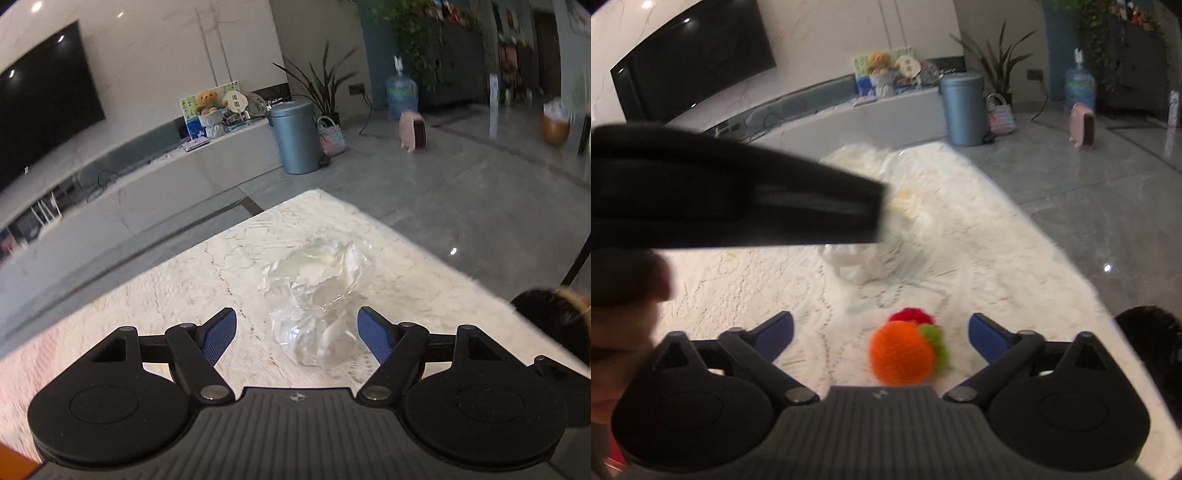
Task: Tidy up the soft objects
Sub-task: 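Grasp the plastic-wrapped white bag with the left gripper while the right grasps the orange crocheted ball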
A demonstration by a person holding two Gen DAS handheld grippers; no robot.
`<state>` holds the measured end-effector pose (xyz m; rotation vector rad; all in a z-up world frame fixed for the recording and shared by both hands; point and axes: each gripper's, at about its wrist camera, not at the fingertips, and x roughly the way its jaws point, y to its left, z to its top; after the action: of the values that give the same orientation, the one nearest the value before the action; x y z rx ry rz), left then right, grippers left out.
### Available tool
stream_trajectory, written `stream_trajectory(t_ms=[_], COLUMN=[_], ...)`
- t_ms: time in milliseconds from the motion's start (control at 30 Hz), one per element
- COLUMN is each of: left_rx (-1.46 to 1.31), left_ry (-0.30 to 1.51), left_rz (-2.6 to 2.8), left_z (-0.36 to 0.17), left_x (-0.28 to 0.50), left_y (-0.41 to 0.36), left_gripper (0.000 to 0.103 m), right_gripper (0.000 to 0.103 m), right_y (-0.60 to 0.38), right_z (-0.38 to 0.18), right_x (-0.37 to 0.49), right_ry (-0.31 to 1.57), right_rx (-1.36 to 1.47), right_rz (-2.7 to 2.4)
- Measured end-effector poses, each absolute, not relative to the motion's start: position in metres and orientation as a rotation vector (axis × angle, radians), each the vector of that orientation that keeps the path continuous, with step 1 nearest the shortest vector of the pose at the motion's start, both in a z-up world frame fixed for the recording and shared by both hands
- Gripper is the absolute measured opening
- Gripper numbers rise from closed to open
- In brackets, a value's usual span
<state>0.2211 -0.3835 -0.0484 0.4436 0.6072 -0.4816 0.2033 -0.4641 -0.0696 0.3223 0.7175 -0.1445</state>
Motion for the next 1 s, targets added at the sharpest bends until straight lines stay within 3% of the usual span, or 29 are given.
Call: stream_trajectory(t_ms=[367,433,500,767,833,1000], left_rx=[0.462,0.484,0.501,0.45,0.411,0.29], left_ry=[0.576,0.554,0.538,0.515,0.518,0.569], left_rz=[-0.56,-0.596,-0.611,-0.536,-0.52,-0.526], left_z=[-0.072,-0.076,-0.081,-0.095,-0.097,-0.091], left_x=[0.236,0.238,0.239,0.257,0.261,0.273], left_y=[-0.39,-0.396,-0.4,-0.406,-0.402,-0.387], left_gripper=[0.088,0.088,0.09,0.091,0.089,0.065], right_gripper=[0.074,0.058,0.053,0.048,0.047,0.048], right_y=[-0.457,-0.46,-0.46,-0.458,-0.462,-0.464], right_z=[-0.078,-0.082,-0.083,-0.088,-0.088,-0.09], right_x=[0.203,0.207,0.208,0.215,0.214,0.215], right_ry=[0.758,0.786,0.788,0.763,0.758,0.756], right_rx=[0.206,0.216,0.228,0.205,0.222,0.23], right_rz=[-0.235,-0.243,-0.228,-0.209,-0.202,-0.198])
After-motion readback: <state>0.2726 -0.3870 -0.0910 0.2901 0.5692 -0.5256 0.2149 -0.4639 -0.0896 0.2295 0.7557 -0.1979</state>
